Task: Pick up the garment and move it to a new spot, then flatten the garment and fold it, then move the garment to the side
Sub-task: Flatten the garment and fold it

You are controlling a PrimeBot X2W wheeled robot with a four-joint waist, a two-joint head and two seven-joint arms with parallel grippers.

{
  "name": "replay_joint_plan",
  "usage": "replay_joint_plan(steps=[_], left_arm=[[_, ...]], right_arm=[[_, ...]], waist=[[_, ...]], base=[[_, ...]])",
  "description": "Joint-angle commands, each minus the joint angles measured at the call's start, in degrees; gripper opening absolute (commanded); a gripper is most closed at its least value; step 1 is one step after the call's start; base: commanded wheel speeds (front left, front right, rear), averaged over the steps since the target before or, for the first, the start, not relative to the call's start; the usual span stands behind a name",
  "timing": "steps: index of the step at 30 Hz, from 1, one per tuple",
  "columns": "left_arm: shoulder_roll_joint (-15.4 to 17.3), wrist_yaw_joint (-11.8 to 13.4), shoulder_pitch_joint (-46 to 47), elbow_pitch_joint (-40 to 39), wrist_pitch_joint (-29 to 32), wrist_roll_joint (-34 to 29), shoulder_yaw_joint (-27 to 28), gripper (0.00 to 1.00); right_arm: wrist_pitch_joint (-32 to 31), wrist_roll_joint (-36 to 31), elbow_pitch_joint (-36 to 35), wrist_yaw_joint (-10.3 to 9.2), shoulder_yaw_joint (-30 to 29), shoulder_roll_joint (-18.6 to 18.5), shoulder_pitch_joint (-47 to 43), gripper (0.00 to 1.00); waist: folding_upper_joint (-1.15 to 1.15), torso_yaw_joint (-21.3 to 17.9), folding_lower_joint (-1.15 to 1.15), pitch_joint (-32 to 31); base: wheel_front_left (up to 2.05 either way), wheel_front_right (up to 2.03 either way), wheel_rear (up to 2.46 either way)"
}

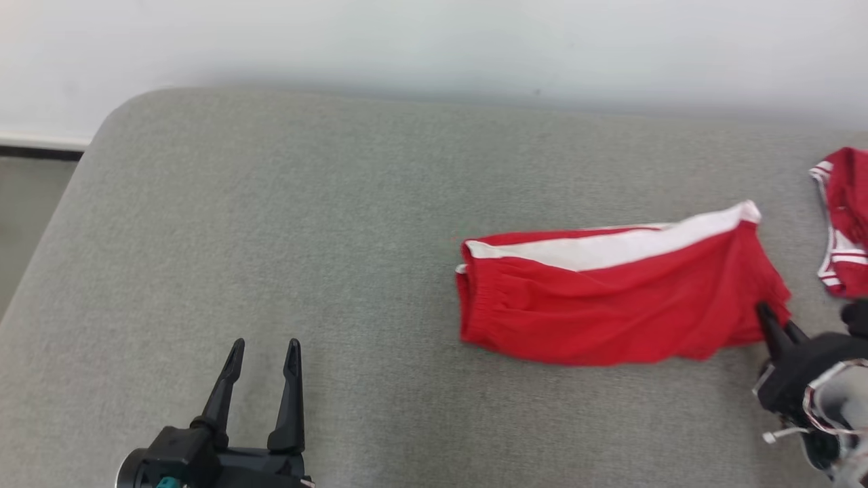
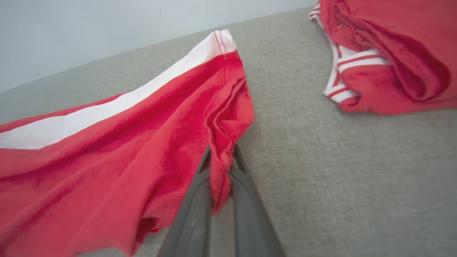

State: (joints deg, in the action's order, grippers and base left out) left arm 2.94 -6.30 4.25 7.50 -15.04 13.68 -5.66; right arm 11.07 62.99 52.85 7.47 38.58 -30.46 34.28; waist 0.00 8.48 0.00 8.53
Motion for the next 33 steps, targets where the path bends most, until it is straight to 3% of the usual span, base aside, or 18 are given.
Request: replay_joint_plan(steps=[1, 8, 13, 26, 33], left_arm=[[-0.1, -0.1, -0.8, -0.1, -0.2, -0.3, 0.1, 1.00], [-0.1, -0.2, -1.5, -0.6, -0.2, -0.6, 0.3, 1.00], [-0.1, -0.1, -2.0, -0.9, -0.2, -0.5, 0.5, 1.00], [-0.1, 0.0, -1.2, -1.0, -0.2, -0.7, 0.2, 1.00], [-0.1, 0.1, -2.2, -0.6, -0.2, -0.5, 0.4, 1.00]], right_arm=[[0.4, 0.8, -0.5, 0.04, -0.3, -1.3, -1.3, 0.00], [1.1, 3.3, -3.6, 0.04, -1.4, -4.8, -5.3, 0.00], [2.6, -0.8, -6.2, 0.04, -0.3, -5.2, -4.1, 0.00], [4.0, -11.0, -21.6, 0.04, -1.5, -1.4, -5.6, 0.00], [0.9, -15.4, -30.4, 0.04, -4.0, 1.9, -11.1, 0.00]], waist=[[0.00, -2.1, 0.00, -1.7], [0.00, -3.4, 0.00, -2.2], [0.00, -3.9, 0.00, -2.4], [0.00, -4.1, 0.00, -2.2], [0.00, -3.0, 0.00, -2.4]], base=[[0.00, 0.00, 0.00], [0.00, 0.00, 0.00], [0.00, 0.00, 0.00], [0.00, 0.00, 0.00], [0.00, 0.00, 0.00]])
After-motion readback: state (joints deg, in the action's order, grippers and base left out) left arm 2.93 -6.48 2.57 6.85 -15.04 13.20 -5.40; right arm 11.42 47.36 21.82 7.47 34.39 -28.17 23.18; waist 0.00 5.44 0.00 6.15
